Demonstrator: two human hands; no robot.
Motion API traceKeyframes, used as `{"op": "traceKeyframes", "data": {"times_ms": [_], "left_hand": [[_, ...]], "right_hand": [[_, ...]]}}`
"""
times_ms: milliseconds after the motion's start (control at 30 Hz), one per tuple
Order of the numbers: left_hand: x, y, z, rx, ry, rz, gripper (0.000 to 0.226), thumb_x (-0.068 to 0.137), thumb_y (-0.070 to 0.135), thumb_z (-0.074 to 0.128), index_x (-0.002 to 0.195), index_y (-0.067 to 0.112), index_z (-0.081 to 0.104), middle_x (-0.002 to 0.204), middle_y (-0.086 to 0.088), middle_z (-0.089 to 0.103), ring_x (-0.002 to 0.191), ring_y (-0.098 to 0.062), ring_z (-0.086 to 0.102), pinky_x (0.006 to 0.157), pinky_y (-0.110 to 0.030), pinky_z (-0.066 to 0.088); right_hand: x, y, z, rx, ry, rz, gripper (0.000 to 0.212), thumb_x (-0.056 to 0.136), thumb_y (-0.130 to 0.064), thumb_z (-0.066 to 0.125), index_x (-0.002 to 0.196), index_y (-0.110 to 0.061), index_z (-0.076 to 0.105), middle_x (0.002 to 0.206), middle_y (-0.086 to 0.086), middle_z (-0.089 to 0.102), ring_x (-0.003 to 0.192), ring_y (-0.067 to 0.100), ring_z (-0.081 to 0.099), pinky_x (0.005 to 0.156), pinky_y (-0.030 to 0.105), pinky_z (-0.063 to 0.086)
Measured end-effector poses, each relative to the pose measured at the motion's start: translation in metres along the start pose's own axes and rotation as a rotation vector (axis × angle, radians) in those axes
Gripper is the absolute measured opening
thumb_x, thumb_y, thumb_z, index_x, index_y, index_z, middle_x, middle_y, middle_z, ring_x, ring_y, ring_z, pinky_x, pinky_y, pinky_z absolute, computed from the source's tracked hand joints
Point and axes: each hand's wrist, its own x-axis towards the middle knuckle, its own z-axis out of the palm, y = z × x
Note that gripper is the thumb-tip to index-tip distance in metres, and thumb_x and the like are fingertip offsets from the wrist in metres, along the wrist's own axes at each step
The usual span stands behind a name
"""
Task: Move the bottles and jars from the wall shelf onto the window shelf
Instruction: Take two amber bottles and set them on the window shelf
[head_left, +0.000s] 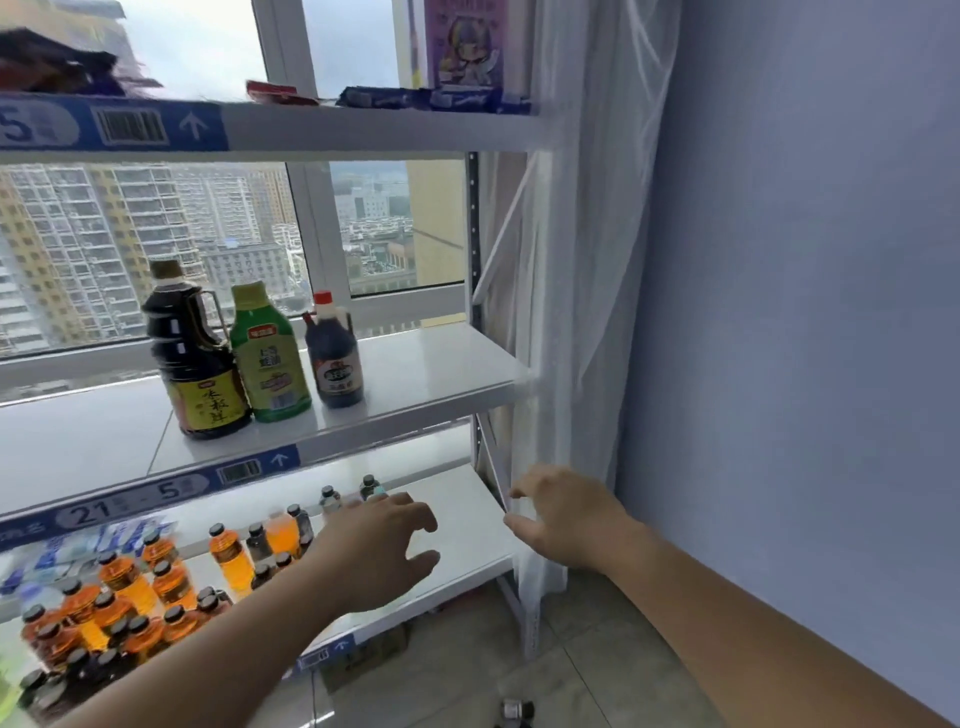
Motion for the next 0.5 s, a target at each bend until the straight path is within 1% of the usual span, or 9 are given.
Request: {"op": "traceKeyframes", "data": {"times_ms": [100,300,433,500], "left_hand": [[-0.018,0.051,0.004,-0.029,-0.011,0.023,0.044,0.098,0.061,0.049,0.137,0.042,0.054,0.14,0.016,0.056,0.125,-0.012,0.055,0.099,-0.031,0.044],[-0.06,0.133,0.012,-0.057,-0.057,0.019,0.045,0.096,0.059,0.05,0.136,0.04,0.055,0.139,0.015,0.058,0.124,-0.014,0.057,0.101,-0.035,0.048],[-0.089,0.175,0.003,-0.066,-0.028,0.056,0.042,0.096,0.055,0.052,0.134,0.04,0.057,0.134,0.014,0.06,0.12,-0.014,0.059,0.1,-0.036,0.048],[-0.102,0.191,0.001,-0.078,-0.015,0.079,0.038,0.096,0.053,0.053,0.13,0.039,0.059,0.129,0.013,0.062,0.116,-0.014,0.06,0.098,-0.036,0.049]], "right_hand": [[-0.044,0.023,-0.005,-0.003,-0.02,0.01,0.05,0.099,-0.05,0.055,0.138,-0.02,0.06,0.136,-0.001,0.063,0.123,0.023,0.06,0.101,0.038,0.05],[-0.128,0.051,-0.007,0.016,-0.049,0.025,0.05,0.098,-0.051,0.056,0.136,-0.019,0.06,0.133,0.0,0.063,0.122,0.023,0.059,0.101,0.044,0.051],[-0.185,0.054,-0.01,0.016,-0.039,0.04,0.045,0.098,-0.049,0.056,0.131,-0.017,0.061,0.128,0.002,0.062,0.12,0.023,0.058,0.095,0.038,0.05],[-0.215,0.053,-0.016,0.015,-0.029,0.05,0.045,0.099,-0.05,0.055,0.129,-0.017,0.061,0.128,0.002,0.061,0.12,0.023,0.056,0.095,0.039,0.05]]}}
